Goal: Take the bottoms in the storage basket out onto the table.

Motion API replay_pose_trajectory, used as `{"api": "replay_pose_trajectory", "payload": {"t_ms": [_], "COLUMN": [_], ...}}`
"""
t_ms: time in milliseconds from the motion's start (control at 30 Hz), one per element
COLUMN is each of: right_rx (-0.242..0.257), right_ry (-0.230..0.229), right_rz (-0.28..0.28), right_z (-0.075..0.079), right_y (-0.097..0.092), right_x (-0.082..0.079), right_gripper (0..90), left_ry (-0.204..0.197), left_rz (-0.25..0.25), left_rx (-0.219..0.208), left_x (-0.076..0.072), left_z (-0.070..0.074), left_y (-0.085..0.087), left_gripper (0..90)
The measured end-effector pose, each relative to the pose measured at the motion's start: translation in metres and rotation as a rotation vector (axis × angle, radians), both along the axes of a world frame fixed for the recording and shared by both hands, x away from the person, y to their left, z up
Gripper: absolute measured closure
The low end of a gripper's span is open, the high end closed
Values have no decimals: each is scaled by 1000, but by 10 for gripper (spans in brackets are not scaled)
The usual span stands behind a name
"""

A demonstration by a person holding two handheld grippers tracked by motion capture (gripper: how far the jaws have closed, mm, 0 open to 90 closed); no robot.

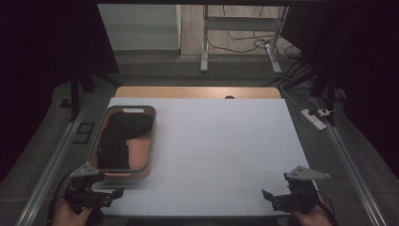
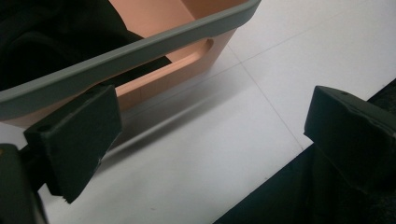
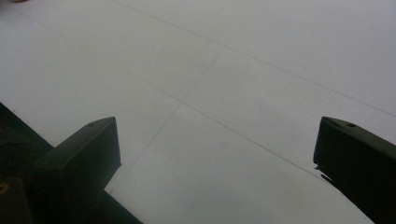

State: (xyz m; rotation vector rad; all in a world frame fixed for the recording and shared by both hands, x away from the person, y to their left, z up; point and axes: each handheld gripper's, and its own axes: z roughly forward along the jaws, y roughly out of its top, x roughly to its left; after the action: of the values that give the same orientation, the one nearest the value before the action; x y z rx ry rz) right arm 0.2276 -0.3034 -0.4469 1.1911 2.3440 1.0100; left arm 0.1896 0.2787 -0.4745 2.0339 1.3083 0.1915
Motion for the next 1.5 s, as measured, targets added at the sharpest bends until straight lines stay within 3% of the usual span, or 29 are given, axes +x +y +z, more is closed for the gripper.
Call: {"api": "replay_pose_trajectory", "payload": {"t_ms": [467,867,1100,1233,1333,1500], "right_rx": [-3,-20,-36,-39,-44,-46], "right_ry": [47,63,68,72,72,74], "right_rz": [39,62,78,78,81,85], "right_z": [-2,-2,-3,-3,-3,-3], "right_y": [2,5,6,7,7,7], "right_x": [3,3,4,4,4,4], "right_gripper": [9,9,11,11,11,11], "left_ry": [22,18,29,-6,-6,20], "left_rz": [-18,-23,-37,-42,-43,-62], "left_rx": [13,22,0,17,12,-5], "left_x": [2,2,1,1,2,5], "left_z": [-1,0,1,7,7,6], "left_y": [-2,-3,-4,-3,-1,-1], "left_gripper": [37,16,7,3,2,5]}}
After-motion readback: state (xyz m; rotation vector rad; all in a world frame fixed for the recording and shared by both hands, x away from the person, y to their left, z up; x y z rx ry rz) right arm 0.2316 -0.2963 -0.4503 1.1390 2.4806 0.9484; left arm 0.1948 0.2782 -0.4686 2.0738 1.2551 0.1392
